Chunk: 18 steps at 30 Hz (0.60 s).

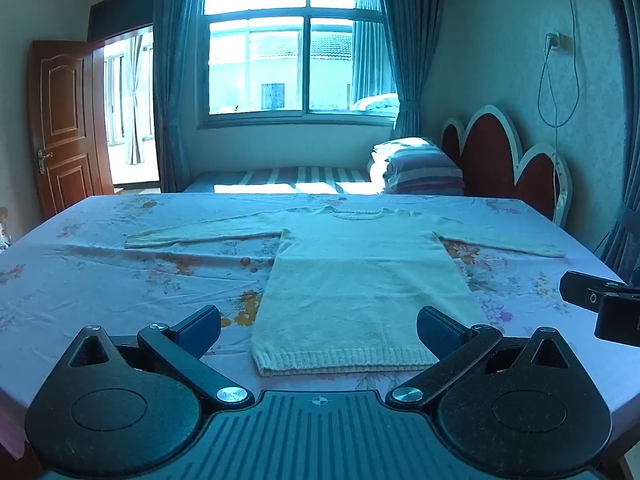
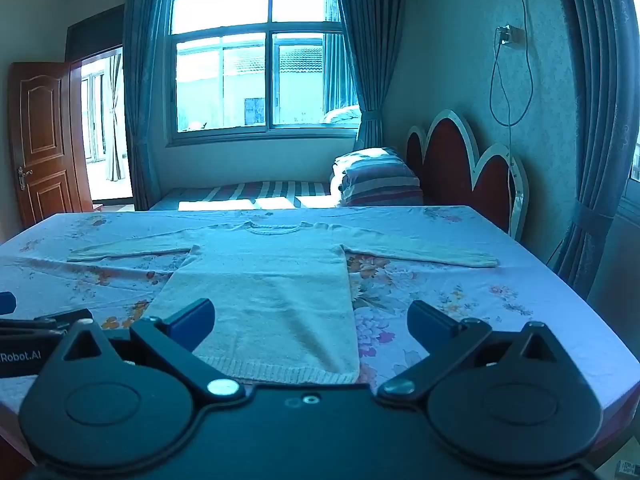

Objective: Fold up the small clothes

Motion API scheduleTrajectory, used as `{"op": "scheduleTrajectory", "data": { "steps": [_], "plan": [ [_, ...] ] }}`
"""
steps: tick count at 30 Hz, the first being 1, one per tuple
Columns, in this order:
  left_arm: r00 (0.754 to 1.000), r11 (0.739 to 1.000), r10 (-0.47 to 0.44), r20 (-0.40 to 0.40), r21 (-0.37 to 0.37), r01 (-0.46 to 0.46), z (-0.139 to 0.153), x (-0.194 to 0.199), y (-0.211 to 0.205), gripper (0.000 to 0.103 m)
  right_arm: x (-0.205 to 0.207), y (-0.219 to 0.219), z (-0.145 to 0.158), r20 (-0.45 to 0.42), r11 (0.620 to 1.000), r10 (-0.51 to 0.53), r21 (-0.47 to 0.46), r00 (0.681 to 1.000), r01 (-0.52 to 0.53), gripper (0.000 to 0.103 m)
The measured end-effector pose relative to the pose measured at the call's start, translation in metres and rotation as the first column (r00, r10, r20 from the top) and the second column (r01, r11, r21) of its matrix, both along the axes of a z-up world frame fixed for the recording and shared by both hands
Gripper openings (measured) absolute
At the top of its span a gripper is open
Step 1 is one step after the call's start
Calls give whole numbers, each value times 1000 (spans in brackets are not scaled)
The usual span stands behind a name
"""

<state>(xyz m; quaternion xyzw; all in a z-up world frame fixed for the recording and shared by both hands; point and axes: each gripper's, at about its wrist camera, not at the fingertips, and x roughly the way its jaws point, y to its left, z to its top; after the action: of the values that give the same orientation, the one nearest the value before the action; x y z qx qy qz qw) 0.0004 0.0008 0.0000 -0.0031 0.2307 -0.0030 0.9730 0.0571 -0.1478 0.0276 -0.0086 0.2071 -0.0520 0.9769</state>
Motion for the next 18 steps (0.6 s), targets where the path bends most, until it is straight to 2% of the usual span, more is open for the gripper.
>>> {"op": "scheduleTrajectory", "data": {
  "steps": [5,18],
  "plan": [
    [1000,1000,0,-14,15,0,0,5,-2,103,-1,0,0,12,1000,1,1,1000,-1,103],
    [1000,1000,2,22,17,-3,-1,-1,-3,103,-2,1,1,26,1000,1,6,1000,-1,103]
  ]
}}
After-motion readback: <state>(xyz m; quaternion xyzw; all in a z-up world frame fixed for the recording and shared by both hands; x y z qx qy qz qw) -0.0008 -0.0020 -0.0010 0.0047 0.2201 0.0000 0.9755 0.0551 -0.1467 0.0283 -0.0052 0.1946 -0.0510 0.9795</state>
